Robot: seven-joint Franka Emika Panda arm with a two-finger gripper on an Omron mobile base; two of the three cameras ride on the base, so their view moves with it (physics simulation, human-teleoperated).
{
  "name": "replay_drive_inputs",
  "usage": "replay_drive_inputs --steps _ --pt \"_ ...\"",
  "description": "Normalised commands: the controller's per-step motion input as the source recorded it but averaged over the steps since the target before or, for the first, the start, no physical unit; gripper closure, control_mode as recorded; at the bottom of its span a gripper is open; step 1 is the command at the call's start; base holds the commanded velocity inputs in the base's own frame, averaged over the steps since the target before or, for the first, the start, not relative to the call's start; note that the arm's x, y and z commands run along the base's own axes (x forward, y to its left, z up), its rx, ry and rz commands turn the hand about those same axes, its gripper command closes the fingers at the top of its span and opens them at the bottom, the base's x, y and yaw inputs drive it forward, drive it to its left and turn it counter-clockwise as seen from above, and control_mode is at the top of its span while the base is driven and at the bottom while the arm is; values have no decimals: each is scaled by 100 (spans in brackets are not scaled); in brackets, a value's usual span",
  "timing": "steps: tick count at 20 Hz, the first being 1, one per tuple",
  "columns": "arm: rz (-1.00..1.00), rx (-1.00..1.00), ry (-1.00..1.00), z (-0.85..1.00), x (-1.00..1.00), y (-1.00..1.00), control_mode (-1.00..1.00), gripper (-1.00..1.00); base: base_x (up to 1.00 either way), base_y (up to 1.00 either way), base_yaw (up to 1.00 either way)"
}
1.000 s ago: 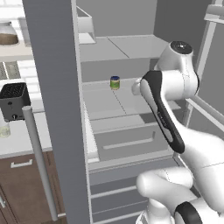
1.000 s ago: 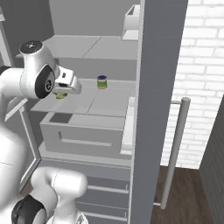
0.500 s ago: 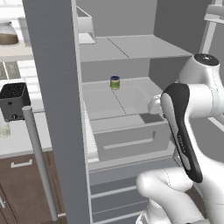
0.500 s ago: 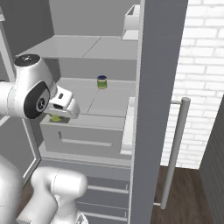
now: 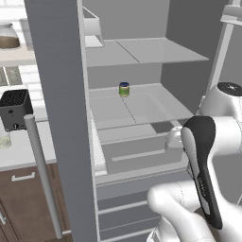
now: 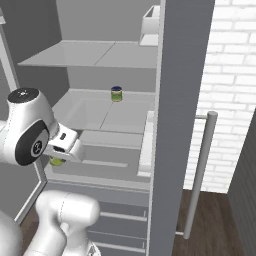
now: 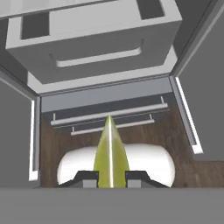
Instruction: Grab a lemon wedge from the fridge and one ice cube from the ice bowl, and put them in the glass of lemonade.
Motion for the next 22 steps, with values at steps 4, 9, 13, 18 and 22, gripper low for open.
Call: replay_drive_inputs --steps 4,9,13,18,22 --pt "-2 1 5 -12 -12 0 -100 100 0 0 0" --pt "0 0 0 0 -1 0 100 100 -11 0 0" --pt "0 0 0 0 0 0 100 100 -100 7 0" --pt "0 0 0 0 0 0 100 100 -92 62 17" --pt "0 0 0 0 0 0 100 100 -14 100 74"
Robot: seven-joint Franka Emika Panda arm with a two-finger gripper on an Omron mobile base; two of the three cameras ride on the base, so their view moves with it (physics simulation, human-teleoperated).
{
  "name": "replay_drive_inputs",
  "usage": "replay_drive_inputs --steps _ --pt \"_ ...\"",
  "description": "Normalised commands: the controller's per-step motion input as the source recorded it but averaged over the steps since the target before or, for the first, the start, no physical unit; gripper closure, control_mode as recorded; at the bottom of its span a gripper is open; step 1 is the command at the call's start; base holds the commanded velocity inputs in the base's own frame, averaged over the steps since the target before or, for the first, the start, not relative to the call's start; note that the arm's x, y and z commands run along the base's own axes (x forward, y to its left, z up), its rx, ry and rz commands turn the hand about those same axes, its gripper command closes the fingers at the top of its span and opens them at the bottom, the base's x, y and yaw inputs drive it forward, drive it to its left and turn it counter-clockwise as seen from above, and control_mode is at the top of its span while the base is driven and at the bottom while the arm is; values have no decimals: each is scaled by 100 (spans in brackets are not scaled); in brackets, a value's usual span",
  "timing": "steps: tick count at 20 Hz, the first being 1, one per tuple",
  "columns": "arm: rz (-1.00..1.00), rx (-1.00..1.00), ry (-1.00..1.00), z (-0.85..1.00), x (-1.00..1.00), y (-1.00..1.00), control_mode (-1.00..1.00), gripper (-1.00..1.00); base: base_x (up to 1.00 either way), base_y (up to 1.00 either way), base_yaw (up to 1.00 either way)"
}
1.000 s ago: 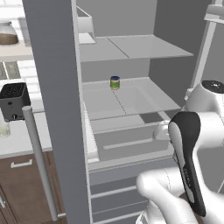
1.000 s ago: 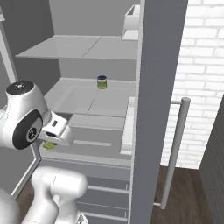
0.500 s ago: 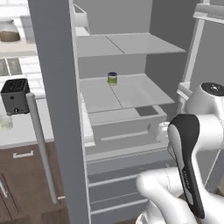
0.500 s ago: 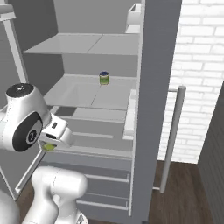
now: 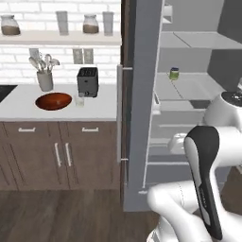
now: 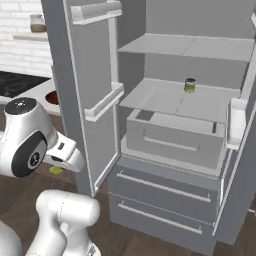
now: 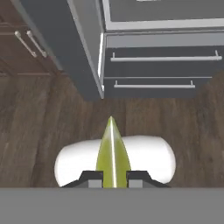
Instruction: Grab a lemon wedge from the fridge and one ice cube from the ice bowl, and put them in the glass of lemonade.
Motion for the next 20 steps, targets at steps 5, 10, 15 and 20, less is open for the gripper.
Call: replay_drive_inputs --steps 5,10,15,20 --pt "0 0 0 0 0 0 100 100 19 100 45" --pt "0 0 0 0 0 0 100 100 86 98 9" --pt "0 0 0 0 0 0 100 100 100 83 9" --pt "0 0 0 0 0 0 100 100 100 39 39"
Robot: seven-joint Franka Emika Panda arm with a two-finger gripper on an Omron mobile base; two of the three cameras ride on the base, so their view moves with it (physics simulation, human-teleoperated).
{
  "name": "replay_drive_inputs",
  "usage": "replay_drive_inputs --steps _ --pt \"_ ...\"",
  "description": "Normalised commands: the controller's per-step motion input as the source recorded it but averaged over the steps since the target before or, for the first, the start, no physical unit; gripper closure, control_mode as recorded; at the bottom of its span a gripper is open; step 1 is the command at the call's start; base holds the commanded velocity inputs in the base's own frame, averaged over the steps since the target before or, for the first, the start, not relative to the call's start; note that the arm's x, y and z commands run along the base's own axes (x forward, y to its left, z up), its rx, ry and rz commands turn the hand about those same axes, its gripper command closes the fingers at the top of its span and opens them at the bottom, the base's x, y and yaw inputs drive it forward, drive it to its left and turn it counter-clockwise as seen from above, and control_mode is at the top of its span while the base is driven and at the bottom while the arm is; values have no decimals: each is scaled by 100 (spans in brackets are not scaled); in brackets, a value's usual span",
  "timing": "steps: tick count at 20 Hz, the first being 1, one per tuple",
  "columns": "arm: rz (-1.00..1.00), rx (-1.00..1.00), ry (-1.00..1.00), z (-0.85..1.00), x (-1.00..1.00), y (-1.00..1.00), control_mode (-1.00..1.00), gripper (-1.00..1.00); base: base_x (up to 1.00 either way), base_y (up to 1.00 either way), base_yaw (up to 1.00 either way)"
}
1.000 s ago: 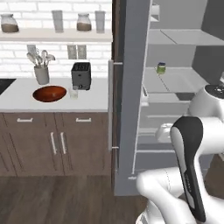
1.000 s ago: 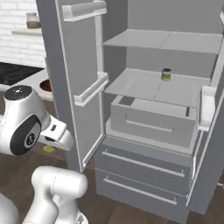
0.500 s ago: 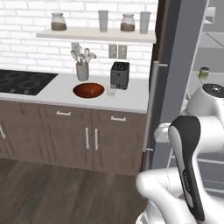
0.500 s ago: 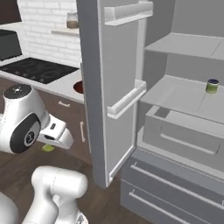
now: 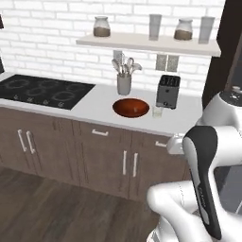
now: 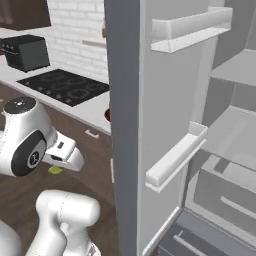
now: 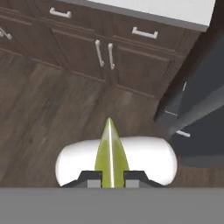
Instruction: Grab a lemon wedge from the fridge and one ice cube from the ice bowl, and put them in the glass of lemonade.
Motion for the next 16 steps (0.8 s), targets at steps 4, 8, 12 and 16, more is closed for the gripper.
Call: replay_drive_inputs --steps 4,8,12,16 --pt "0 0 0 0 0 0 100 100 100 11 12" --pt "0 0 0 0 0 0 100 100 100 25 -19" --pt "0 0 0 0 0 0 100 100 81 62 -68" --pt "0 0 0 0 0 0 100 100 18 33 -82"
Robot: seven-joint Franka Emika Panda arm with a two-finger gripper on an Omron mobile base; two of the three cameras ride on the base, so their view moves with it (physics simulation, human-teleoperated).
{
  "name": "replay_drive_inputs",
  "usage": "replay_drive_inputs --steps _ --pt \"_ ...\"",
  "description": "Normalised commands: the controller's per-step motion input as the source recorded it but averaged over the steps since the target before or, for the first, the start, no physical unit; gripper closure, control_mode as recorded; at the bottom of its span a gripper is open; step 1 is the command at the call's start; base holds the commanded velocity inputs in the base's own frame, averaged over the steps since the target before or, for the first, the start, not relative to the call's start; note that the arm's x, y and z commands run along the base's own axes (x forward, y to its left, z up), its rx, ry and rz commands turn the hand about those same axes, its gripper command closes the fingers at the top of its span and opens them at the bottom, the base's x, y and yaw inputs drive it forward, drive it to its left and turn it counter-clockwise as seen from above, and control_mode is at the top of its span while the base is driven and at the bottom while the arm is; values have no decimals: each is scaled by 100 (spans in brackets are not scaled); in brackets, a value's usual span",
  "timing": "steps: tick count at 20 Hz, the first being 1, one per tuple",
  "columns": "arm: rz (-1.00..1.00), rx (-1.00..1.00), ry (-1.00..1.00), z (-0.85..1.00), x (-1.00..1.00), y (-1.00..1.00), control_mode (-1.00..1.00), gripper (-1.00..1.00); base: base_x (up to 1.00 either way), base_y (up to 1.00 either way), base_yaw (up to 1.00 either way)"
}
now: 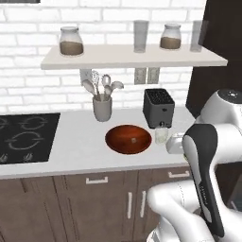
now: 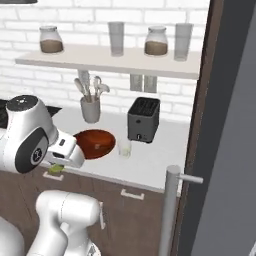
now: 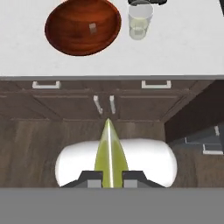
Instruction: Grab a lemon wedge from the fridge and one ice cube from the ice bowl, and put them in the glass of lemonade.
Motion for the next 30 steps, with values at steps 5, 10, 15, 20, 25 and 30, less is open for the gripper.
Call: replay_drive_inputs --steps 5,10,15,20,25,30 --pt "0 0 0 0 0 0 100 100 43 1 -56" --pt "0 0 0 0 0 0 100 100 62 8 -10" --pt "0 0 0 0 0 0 100 100 72 3 0" --pt "0 0 0 0 0 0 100 100 28 3 0" --pt "0 0 0 0 0 0 100 100 1 0 0" --pt "-1 0 0 -12 42 11 -100 100 5 0 0"
